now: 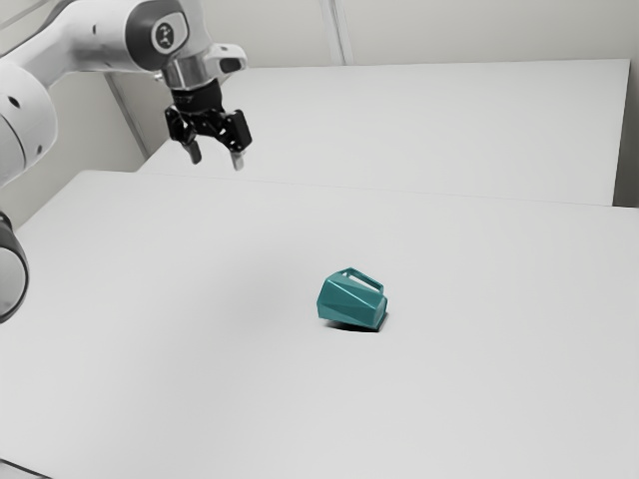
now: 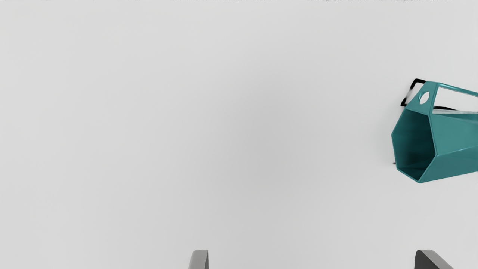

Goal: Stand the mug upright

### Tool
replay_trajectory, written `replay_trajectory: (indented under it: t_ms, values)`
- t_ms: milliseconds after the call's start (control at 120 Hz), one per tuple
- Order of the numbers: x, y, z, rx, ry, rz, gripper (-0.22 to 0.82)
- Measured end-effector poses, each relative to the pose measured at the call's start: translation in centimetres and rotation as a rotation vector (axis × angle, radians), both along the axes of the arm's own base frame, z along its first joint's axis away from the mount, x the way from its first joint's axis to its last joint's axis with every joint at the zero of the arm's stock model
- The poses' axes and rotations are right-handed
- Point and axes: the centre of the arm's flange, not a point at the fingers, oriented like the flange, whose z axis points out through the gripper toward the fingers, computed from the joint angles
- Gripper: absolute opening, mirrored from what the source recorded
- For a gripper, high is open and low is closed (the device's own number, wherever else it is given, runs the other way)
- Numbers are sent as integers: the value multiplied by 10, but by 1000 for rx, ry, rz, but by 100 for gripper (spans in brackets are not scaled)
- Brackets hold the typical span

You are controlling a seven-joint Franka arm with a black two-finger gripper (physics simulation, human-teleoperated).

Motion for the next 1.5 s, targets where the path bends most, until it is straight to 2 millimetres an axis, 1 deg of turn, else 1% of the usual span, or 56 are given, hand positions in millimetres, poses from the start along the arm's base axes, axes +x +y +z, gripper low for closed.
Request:
replay_trajectory:
  t_ms: [133, 167, 217, 292, 367, 483, 558, 650, 758, 875, 950, 1067, 1175, 1333, 1500]
  values:
    - [0, 1, 2, -3, -4, -2, 60]
    - [0, 4, -2, -14, 3, 4, 60]
    - [-2, 12, -12, -44, 24, 25, 60]
    - [-5, 5, -39, -103, 69, 31, 60]
    - [-6, 6, -59, -149, 90, 49, 60]
    - [-7, 26, -100, -270, 123, 118, 60]
    - [-1, 32, -125, -367, 130, 140, 60]
    - [6, 29, -154, -472, 135, 136, 60]
    - [4, 25, -189, -578, 141, 131, 60]
    - [8, 16, -220, -658, 136, 105, 60]
    - [10, 11, -235, -690, 123, 85, 60]
    - [8, 1, -253, -738, 109, 52, 60]
    - [-2, -6, -264, -773, 102, 28, 60]
    - [-17, -15, -264, -799, 71, -8, 60]
    - [-18, -30, -264, -816, 34, -51, 60]
